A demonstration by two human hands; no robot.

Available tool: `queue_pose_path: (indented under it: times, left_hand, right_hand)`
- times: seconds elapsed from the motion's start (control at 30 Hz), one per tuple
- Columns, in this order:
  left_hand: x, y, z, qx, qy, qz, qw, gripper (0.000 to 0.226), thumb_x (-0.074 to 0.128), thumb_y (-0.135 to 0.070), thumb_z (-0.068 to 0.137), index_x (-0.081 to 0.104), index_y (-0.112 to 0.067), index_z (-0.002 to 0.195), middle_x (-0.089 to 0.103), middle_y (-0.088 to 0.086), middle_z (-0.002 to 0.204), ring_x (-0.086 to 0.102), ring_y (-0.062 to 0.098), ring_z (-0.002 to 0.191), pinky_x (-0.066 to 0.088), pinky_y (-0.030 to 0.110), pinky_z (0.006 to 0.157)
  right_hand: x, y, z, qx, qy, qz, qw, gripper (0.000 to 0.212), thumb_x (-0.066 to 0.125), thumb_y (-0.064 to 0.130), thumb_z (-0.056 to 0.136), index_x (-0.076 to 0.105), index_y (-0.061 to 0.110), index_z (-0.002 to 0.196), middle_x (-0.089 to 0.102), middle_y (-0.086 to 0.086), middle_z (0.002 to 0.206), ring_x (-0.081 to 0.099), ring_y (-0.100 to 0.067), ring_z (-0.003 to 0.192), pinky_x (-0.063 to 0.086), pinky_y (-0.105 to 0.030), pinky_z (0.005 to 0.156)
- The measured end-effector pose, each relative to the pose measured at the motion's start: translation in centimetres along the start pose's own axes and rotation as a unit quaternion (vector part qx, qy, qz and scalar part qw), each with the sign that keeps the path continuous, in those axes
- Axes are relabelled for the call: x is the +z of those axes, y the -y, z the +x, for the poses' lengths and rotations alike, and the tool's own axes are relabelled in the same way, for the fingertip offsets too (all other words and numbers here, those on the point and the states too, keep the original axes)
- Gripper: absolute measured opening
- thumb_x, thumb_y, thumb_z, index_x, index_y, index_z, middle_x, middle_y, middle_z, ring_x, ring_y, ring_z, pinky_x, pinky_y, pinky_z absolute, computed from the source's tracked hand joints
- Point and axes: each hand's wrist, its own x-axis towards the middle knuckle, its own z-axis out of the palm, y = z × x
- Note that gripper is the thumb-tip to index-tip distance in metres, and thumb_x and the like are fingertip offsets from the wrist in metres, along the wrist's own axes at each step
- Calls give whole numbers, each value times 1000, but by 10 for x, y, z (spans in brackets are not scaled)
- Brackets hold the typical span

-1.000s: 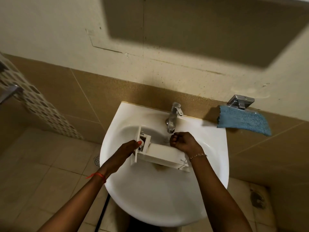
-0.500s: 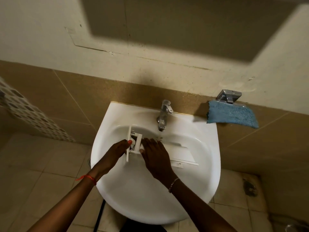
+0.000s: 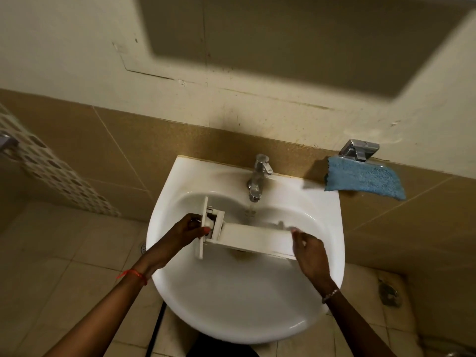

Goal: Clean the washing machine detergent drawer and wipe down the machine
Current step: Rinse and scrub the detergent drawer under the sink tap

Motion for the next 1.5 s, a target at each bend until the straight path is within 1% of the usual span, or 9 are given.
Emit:
queue_pose_path:
  times: [0.07,0.13,0.3,0.57,0.8,0.93,1.17,1.33,1.5]
  left_hand:
    - [-6,-5,-4,0,45,20,999,74,81,-55,52,60,-17,112,71,-1,107,65,9,102,50,18,87]
    - [-9,-5,-6,6,60,39,997,62,82,-41,57,63,-13,109,70,2,107,65,10,102,50,15,83]
    - [-9,30,-19,11,30,18,999,54,82,-5,64,57,0,112,66,12,112,60,19,112,49,28,96]
    - [9,65,-25,-7,-23,132,991,62,76,7,67,52,-33,107,64,-18,104,51,-20,103,44,6,86]
    - [10,66,-25,8,-22,155,988,62,79,10,62,53,-31,100,58,-46,93,52,-25,94,41,-2,81]
    - [10,63,-25,16,-17,162,986,64,79,9,61,55,-37,97,56,-50,91,52,-25,93,40,-3,80]
    - [10,58,-27,27,-23,168,985,92,80,7,62,48,-75,89,53,-53,89,51,-28,92,39,-5,78]
    - [11,60,-26,19,-11,174,984,67,80,5,64,47,-41,99,49,-57,88,49,-30,91,39,-5,78]
    - [12,56,-28,26,-13,173,984,67,79,7,64,47,-40,99,48,-58,87,48,-31,90,39,-5,76]
  right_hand:
    - [-9,-3,11,73,4,113,991,44,48,25,96,55,18,53,49,-2,48,44,-5,47,37,-28,57]
    - [-13,1,27,138,-5,239,961,37,51,15,93,60,14,57,58,-8,55,56,-18,58,46,-30,64]
    - [5,31,72,365,143,568,723,49,38,14,97,71,-4,67,69,-17,67,70,-27,59,58,-31,54]
    - [60,69,92,385,149,711,569,21,35,5,97,53,-7,95,59,-25,92,58,-35,84,50,-41,83]
    - [72,74,85,340,254,643,637,11,47,-3,65,46,8,68,47,-4,55,44,-14,51,37,-21,44]
    - [77,78,60,352,296,556,692,30,32,3,94,48,8,69,57,-6,51,57,-15,45,46,-21,45]
    - [62,71,43,146,318,37,936,27,45,10,92,61,-11,99,66,-23,93,64,-27,77,55,-36,72]
    - [33,51,65,238,306,25,921,17,41,2,91,52,-2,78,53,-15,61,51,-15,36,40,-19,38]
    - [43,46,88,219,211,124,944,15,54,-1,80,57,0,66,56,-14,61,56,-21,50,51,-31,59]
